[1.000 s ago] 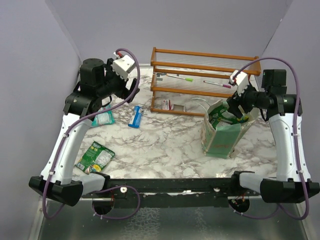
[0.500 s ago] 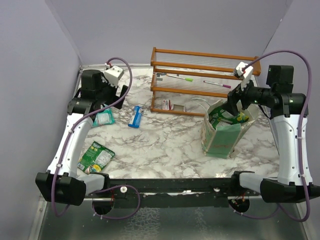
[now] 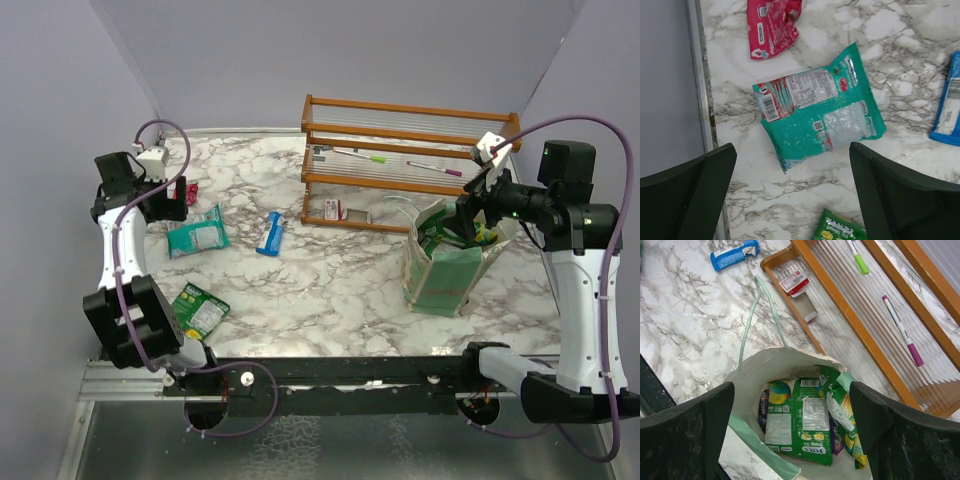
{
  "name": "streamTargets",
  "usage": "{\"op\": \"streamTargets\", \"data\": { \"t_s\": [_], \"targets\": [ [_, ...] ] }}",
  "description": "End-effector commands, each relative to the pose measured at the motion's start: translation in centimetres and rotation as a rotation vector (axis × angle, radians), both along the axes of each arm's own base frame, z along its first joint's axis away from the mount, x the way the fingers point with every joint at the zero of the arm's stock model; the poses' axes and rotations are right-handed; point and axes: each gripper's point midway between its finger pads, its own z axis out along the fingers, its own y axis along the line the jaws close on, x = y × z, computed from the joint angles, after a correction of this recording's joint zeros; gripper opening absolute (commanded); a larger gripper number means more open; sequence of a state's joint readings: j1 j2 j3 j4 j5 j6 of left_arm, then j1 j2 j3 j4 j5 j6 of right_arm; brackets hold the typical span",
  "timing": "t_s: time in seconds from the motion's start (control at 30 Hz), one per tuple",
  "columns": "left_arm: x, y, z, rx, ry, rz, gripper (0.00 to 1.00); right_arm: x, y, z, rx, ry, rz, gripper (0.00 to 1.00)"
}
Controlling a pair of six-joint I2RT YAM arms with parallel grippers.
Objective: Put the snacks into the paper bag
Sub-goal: Pick up the snack from the center of the board.
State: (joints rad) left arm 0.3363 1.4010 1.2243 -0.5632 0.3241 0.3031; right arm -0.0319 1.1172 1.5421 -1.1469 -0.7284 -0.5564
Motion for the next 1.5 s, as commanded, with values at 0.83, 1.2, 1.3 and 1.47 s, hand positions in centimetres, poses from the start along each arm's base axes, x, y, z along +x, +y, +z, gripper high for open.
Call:
{"op": "streamTargets", "data": {
  "t_s": [0.83, 1.2, 1.3, 1.47],
  "targets": [
    [-1.0, 4.7, -14.2, -0.369, 0.309, -0.056, 0.8, 0.2, 0.7, -0.7, 0.041, 0.011, 0.017, 0.95],
    [-1.8, 3.0, -16.2, -0.46, 0.352, -0.082, 0.65, 0.3, 0.6, -1.0, 0.039, 0.025, 0.011, 0.94],
    [-1.9, 2.4, -16.4, -0.468, 0.362, -0.099, 0.61, 0.3, 0.6, -0.9, 0.038, 0.025, 0.01, 0.94],
    [-2.0, 1.2, -16.8, -0.479, 0.379, -0.126, 0.51, 0.4, 0.6, -0.9, 0.041, 0.031, 0.011, 0.94]
  ]
}}
